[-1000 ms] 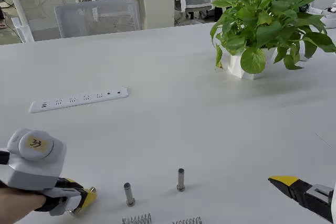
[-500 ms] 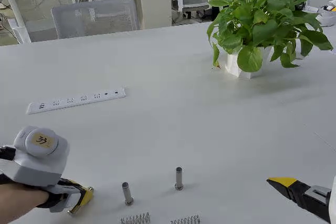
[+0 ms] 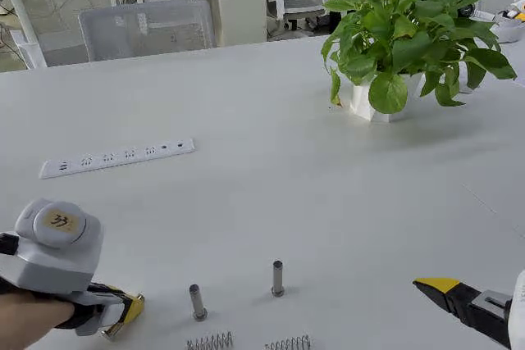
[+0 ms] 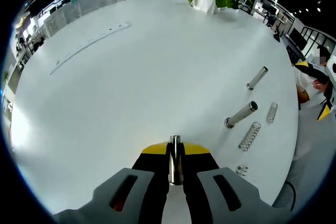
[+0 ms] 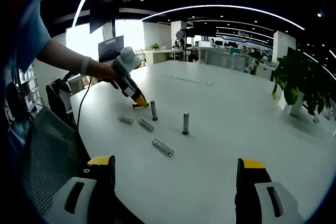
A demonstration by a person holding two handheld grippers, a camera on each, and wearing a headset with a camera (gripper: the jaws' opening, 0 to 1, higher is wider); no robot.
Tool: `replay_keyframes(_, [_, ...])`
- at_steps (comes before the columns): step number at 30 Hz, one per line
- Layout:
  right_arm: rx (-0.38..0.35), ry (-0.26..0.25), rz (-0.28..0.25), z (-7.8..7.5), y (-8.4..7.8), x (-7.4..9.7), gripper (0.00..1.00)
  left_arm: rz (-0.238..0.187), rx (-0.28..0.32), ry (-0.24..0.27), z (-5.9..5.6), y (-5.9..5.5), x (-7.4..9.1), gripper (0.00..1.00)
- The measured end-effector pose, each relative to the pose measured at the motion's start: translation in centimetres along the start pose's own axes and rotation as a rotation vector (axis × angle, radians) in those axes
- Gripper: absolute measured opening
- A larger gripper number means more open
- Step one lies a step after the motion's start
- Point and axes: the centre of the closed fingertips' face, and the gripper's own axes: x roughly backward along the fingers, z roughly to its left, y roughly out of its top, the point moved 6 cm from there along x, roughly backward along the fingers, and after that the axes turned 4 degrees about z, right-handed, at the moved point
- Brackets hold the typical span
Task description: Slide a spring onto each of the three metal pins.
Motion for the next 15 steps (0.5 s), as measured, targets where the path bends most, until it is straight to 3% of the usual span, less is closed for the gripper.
replay_keyframes(15, [0.008,0.009,0.003,0.2,-0.1,-0.1,0.96,-0.090,0.020,-0.001,-0.7,-0.2,2.8,0.05])
